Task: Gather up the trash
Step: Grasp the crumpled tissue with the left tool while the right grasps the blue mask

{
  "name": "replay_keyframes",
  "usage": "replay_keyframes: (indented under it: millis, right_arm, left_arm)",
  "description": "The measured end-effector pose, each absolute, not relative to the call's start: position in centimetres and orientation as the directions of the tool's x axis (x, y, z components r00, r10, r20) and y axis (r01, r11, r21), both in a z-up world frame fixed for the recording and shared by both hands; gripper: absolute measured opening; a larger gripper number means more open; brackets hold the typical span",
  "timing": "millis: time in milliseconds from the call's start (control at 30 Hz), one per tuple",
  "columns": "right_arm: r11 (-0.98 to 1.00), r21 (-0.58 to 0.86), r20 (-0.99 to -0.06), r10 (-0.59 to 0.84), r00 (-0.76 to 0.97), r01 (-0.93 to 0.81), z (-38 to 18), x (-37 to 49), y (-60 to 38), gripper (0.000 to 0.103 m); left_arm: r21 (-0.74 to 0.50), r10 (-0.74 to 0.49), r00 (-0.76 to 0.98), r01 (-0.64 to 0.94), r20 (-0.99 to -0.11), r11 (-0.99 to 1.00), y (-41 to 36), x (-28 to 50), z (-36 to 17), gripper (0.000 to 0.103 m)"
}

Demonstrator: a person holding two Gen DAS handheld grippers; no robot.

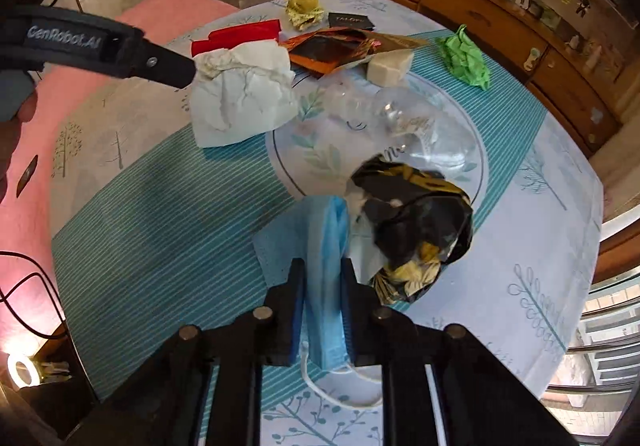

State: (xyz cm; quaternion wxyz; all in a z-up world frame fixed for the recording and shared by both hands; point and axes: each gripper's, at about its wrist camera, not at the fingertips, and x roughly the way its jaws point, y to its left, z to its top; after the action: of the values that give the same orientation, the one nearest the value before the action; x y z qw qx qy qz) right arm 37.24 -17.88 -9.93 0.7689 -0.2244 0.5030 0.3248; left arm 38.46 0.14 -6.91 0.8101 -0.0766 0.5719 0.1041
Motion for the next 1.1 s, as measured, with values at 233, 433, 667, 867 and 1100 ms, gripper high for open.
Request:
replay_keyframes:
  millis: [233, 433, 667, 867, 1100]
  right_arm:
    - [0.743, 0.147, -0.921, 0.344, 0.184, -0.653, -10.4, 38.9, -19.3, 0.010]
    - [0.776, 0.248, -0.913, 0.388, 0.128, -0.579, -10.7, 40.4, -20.6, 0.010]
    - [0.776, 0.269, -0.910, 0.398, 0.112, -0.570, -10.7, 40.1, -20.7, 0.010]
    - [0.774, 0.279, -0.911, 0.401, 0.099, -0.568, -10.7, 39.7, -20.4, 0.010]
    - [0.776, 0.281, -0.907, 0.406, 0.108, -0.564, -10.1, 39.1, -19.4, 0.010]
  left_arm:
    - [-0.063, 0.010, 0.263, -0.269, -0.965, 0.961, 0.9, 41.2, -9.8, 0.088]
    - [-0.102, -0.028, 0.241, -0.301, -0.970, 0.948, 1.2, 42.6, -11.6, 0.088]
    - [-0.126, -0.049, 0.241, -0.316, -0.969, 0.940, 1.1, 43.4, -12.6, 0.085]
    - [-0.172, -0.077, 0.303, -0.300, -0.950, 0.938, 0.7, 43.4, -11.9, 0.047]
    - [-0.157, -0.055, 0.339, -0.281, -0.939, 0.947, 0.3, 41.2, -10.2, 0.037]
